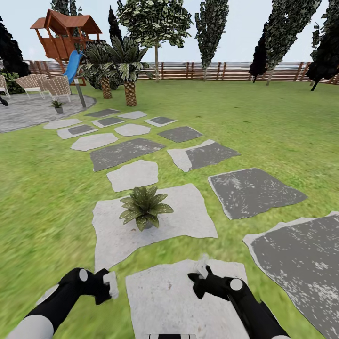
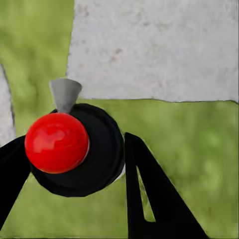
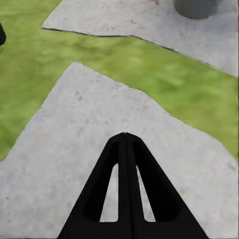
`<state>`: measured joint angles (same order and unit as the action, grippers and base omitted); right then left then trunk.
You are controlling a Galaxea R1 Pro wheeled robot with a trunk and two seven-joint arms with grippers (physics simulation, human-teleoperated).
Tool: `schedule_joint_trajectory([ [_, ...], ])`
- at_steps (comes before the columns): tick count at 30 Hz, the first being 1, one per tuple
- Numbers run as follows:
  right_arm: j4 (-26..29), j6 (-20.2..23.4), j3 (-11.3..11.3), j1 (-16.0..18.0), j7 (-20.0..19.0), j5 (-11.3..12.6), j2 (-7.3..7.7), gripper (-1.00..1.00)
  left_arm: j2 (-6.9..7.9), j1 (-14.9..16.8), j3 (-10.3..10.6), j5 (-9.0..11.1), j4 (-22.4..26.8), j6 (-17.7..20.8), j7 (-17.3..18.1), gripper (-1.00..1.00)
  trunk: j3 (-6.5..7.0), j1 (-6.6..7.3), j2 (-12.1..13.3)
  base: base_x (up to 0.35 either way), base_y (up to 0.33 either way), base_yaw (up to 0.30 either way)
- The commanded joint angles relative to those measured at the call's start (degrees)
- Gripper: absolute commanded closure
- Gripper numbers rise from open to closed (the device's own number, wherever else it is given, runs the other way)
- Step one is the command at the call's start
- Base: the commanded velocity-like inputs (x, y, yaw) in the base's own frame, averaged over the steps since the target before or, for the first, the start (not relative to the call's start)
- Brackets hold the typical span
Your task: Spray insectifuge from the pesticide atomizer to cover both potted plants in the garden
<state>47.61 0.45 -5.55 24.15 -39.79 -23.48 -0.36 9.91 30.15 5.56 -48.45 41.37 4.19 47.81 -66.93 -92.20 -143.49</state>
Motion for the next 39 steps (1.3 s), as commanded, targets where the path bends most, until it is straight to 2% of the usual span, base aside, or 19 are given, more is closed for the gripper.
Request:
schedule_joint_trajectory([
  [1,-2.12,-0.03,0.03,0.02,4.92,-0.21,0.43,1.00,-0.51,-0.44,-3.83,1.25,-1.10,0.40,-3.26,1.00,-0.05,0.01,-0.02,0.000,0.000,0.000],
  [2,-3.95,-0.08,0.03,-0.02,8.44,-0.15,0.63,1.00,-0.96,-0.65,-6.24,2.72,-2.10,0.36,-5.33,1.00,-0.05,0.01,-0.02,0.000,0.000,0.000],
  [3,-7.06,-0.33,0.05,-0.04,14.06,-0.04,0.78,1.00,-1.56,-0.91,-9.56,5.84,-3.86,0.27,-8.21,1.00,-0.05,0.01,-0.02,0.000,0.000,0.000],
  [4,-9.21,-0.70,0.07,-0.05,17.89,0.03,0.85,1.00,-1.81,-1.18,-11.55,8.39,-4.90,0.00,-10.11,1.00,-0.05,0.01,-0.02,0.000,0.000,0.000],
  [6,-16.16,-3.42,0.09,-0.09,29.69,0.58,0.89,1.00,-2.18,-3.06,-16.44,16.80,-6.93,-3.13,-17.35,1.00,-0.05,0.01,-0.02,0.000,0.000,0.000],
  [7,-19.90,-5.80,0.09,-0.09,35.95,1.83,0.89,1.00,-2.26,-4.68,-18.18,21.01,-7.55,-5.78,-22.01,1.00,-0.05,0.01,-0.02,0.000,0.000,0.000],
  [8,-22.47,-7.89,0.10,-0.12,40.10,3.20,0.89,1.00,-2.30,-5.92,-19.00,23.70,-7.88,-7.73,-25.39,1.00,-0.05,0.01,-0.02,0.000,0.000,0.000],
  [10,-29.66,-16.20,0.10,-0.15,50.29,8.98,1.03,1.00,-2.37,-9.56,-20.09,30.77,-8.34,-13.14,-35.05,1.00,-0.05,0.01,-0.02,0.000,0.000,0.000],
  [12,-34.80,-22.49,0.07,-0.16,53.69,13.27,1.80,1.00,-2.44,-12.72,-20.34,35.34,-8.45,-16.54,-41.18,1.00,-0.05,0.01,-0.02,0.000,0.000,0.000],
  [13,-36.28,-24.13,0.05,-0.16,54.29,14.29,2.07,1.00,-2.47,-13.78,-20.37,36.84,-8.47,-17.59,-43.20,1.00,-0.05,0.01,-0.02,0.000,0.000,0.000],
  [14,-38.24,-26.17,0.00,-0.16,55.00,15.51,2.45,1.00,-2.74,-15.21,-20.40,39.39,-8.57,-19.13,-48.18,1.00,-0.05,0.01,-0.02,0.000,0.000,0.000],
  [16,-39.35,-26.93,-0.06,-0.16,55.26,15.99,2.59,1.00,-3.61,-15.79,-20.36,40.06,-10.59,-19.72,-51.79,1.00,-0.05,0.01,-0.02,0.000,0.000,0.000],
  [18,-39.77,-27.21,-0.04,-0.16,55.43,16.26,2.63,1.00,-4.11,-15.94,-20.09,40.08,-14.32,-20.10,-52.93,1.00,-0.05,0.01,-0.02,0.000,0.000,0.000],
  [20,-39.86,-27.24,-0.01,-0.16,55.51,16.37,2.61,1.00,-4.29,-15.98,-20.01,40.10,-15.54,-20.22,-53.15,1.00,-0.05,0.01,-0.02,0.000,0.000,0.000],
  [21,-39.86,-27.27,-0.03,-0.16,55.55,16.37,2.58,-1.00,-4.31,-15.99,-19.99,40.10,-15.81,-20.26,-53.21,1.00,-0.05,0.01,-0.02,0.000,0.000,0.000],
  [34,-39.32,-27.40,0.15,-0.16,55.60,16.37,2.88,-1.00,-4.28,-16.00,-19.87,40.04,-16.24,-21.76,-52.57,1.00,-0.05,0.01,-0.02,0.000,0.000,0.000],
  [37,-39.63,-27.43,0.13,-0.16,55.63,16.61,2.29,-1.00,-4.29,-16.00,-19.88,40.09,-16.27,-21.69,-52.74,1.00,-0.05,0.01,-0.02,0.000,0.000,0.000],
  [38,-39.55,-27.41,0.43,-0.16,55.68,16.68,2.26,-1.00,-4.35,-16.00,-19.89,40.05,-16.34,-21.74,-52.91,1.00,-0.05,0.01,-0.02,0.046,-0.026,0.000],
  [39,-39.53,-27.28,4.24,-0.16,55.55,16.71,2.21,-1.00,-4.44,-16.00,-19.89,40.09,-16.49,-21.77,-53.13,1.00,-0.05,0.01,-0.02,0.149,-0.222,0.000],
])
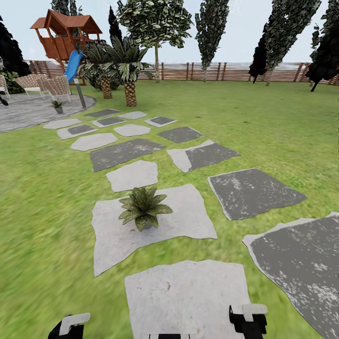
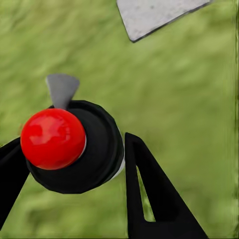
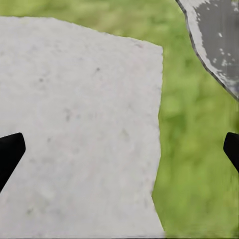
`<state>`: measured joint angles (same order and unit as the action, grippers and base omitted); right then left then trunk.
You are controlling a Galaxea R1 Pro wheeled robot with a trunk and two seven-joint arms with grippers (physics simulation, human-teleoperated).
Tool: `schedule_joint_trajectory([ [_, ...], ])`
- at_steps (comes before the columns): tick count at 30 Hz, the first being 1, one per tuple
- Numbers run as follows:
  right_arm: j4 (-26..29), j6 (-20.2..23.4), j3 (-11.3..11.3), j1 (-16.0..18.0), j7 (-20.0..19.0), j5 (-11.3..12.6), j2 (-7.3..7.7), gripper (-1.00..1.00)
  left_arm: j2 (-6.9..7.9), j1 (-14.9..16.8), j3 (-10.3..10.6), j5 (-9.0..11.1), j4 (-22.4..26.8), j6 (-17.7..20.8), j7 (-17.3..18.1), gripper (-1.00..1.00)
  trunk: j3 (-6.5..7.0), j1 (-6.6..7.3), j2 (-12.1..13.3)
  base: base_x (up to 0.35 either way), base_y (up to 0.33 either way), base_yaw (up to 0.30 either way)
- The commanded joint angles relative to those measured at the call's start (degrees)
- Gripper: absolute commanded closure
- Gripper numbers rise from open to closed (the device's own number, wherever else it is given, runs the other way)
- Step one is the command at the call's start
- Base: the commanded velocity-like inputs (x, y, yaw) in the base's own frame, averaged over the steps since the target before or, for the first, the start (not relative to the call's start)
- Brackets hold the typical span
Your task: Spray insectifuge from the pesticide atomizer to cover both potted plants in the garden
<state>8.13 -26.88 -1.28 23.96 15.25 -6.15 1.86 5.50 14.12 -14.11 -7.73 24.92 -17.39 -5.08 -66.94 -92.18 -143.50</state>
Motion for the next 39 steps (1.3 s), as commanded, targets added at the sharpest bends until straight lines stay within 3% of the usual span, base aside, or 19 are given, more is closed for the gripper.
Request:
schedule_joint_trajectory([
  [1,-0.08,0.06,0.86,0.03,0.46,-0.62,-0.01,-1.00,-0.29,0.03,-0.23,-0.65,-0.18,-0.22,-0.26,1.00,-0.04,-0.01,-0.01,0.157,-0.232,0.000],
  [8,-0.31,0.07,1.88,0.03,0.31,-0.70,-0.01,-1.00,-1.15,0.03,1.79,-1.92,-1.82,-0.28,-0.27,1.00,-0.04,-0.01,-0.01,0.164,-0.257,0.000],
  [24,-0.57,0.00,1.81,-0.13,0.45,-0.88,0.05,-1.00,-1.16,0.03,2.15,-2.12,-2.53,-0.36,0.07,1.00,-0.04,-0.01,-0.01,0.172,-0.286,0.000],
  [28,-0.55,-0.13,1.82,-0.22,0.42,-0.88,0.17,-1.00,-1.13,0.03,3.22,-2.12,-4.04,-0.43,0.00,1.00,-0.04,-0.01,-0.01,0.176,-0.288,0.000],
  [33,-0.58,-3.19,1.89,-0.23,0.55,-0.80,0.69,-1.00,-1.11,0.03,3.63,-2.12,-4.25,-0.45,-0.08,1.00,-0.04,-0.01,-0.01,0.177,-0.288,0.000],
  [39,-2.71,-3.95,1.80,-0.23,0.32,-0.87,0.11,-1.00,-1.05,0.03,3.65,-2.04,-4.27,-0.46,-0.17,1.00,-0.04,-0.01,-0.01,0.190,-0.286,0.000],
])
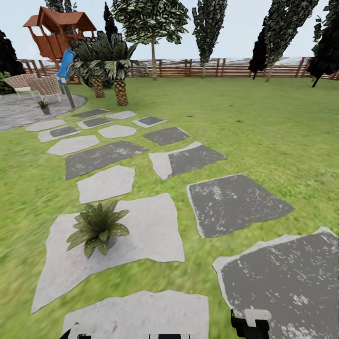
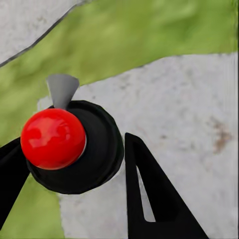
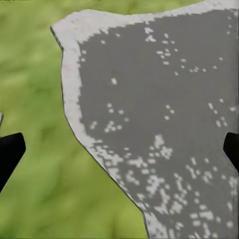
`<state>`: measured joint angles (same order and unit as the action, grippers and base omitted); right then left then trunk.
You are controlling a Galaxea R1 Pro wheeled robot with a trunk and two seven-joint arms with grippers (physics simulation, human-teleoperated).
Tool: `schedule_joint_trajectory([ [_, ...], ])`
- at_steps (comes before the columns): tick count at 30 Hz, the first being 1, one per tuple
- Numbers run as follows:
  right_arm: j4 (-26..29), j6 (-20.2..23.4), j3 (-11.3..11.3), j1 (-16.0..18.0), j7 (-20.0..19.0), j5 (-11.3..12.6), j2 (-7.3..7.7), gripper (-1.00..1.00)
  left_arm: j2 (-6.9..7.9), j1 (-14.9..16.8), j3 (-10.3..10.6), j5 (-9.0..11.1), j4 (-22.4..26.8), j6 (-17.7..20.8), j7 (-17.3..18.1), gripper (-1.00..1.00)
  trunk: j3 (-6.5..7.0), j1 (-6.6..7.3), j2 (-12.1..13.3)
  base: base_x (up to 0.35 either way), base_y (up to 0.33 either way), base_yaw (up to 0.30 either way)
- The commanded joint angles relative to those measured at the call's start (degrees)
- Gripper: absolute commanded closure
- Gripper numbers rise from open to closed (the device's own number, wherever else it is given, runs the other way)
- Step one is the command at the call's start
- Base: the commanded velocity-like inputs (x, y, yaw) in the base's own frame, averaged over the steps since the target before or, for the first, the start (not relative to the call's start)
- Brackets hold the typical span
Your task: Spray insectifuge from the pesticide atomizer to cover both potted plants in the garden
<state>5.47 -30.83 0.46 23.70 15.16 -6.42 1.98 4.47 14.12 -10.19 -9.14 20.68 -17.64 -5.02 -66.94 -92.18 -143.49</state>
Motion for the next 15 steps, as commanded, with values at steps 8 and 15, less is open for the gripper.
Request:
schedule_joint_trajectory([
  [8,-0.20,-0.02,0.00,0.03,0.40,-0.62,-0.09,-1.00,-0.05,0.03,-0.25,-0.70,-0.03,-0.20,-0.26,1.00,-0.04,-0.01,-0.01,0.215,-0.276,0.000],
  [15,-0.29,-0.02,-0.01,0.03,0.40,-0.62,-0.13,-1.00,-0.08,0.03,-0.26,-0.71,-0.03,-0.20,-0.34,1.00,-0.04,-0.01,-0.01,0.228,-0.271,0.000],
])
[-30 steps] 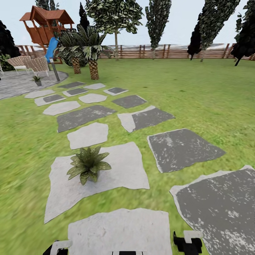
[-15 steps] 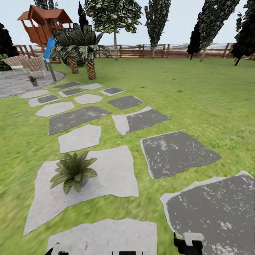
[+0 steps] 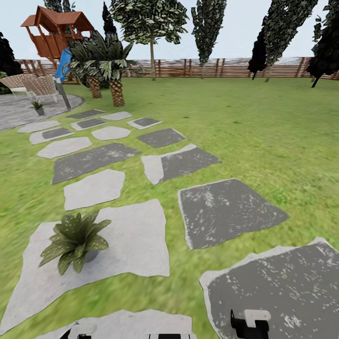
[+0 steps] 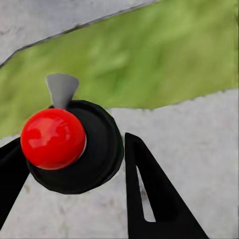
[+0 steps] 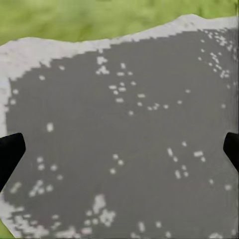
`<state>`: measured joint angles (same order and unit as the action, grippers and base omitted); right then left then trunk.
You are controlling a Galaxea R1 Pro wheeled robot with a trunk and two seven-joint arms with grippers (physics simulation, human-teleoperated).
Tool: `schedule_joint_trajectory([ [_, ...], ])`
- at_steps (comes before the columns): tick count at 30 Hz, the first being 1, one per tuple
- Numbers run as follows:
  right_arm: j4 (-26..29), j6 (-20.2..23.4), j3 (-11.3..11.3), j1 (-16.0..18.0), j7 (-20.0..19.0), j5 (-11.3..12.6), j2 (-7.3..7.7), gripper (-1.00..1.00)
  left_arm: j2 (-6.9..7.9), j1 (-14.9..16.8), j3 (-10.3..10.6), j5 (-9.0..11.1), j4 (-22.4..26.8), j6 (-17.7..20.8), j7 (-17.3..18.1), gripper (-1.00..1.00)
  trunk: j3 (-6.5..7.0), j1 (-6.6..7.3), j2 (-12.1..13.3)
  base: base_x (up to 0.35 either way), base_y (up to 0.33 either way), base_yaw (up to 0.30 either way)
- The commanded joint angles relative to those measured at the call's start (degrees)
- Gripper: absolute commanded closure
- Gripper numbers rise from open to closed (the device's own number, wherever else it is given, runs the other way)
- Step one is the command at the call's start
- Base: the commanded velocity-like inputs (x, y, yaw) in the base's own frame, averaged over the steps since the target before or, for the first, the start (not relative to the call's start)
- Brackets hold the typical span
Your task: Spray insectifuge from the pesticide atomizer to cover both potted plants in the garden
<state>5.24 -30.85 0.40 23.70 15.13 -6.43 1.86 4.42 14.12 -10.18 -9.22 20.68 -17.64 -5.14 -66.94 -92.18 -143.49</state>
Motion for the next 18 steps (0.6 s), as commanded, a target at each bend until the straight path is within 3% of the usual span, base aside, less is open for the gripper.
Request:
schedule_joint_trajectory([
  [1,-0.05,0.00,0.05,0.03,0.41,-0.62,-0.01,-1.00,-0.02,0.03,-0.26,-0.62,-0.03,-0.20,-0.23,1.00,-0.04,-0.01,-0.01,0.231,-0.270,0.000],
  [18,-0.14,0.00,0.04,0.03,0.50,-0.87,0.08,-1.00,-0.06,0.03,-0.26,-0.62,-0.12,-0.20,-0.23,1.00,0.51,-0.01,-0.01,0.231,-0.269,0.000],
])
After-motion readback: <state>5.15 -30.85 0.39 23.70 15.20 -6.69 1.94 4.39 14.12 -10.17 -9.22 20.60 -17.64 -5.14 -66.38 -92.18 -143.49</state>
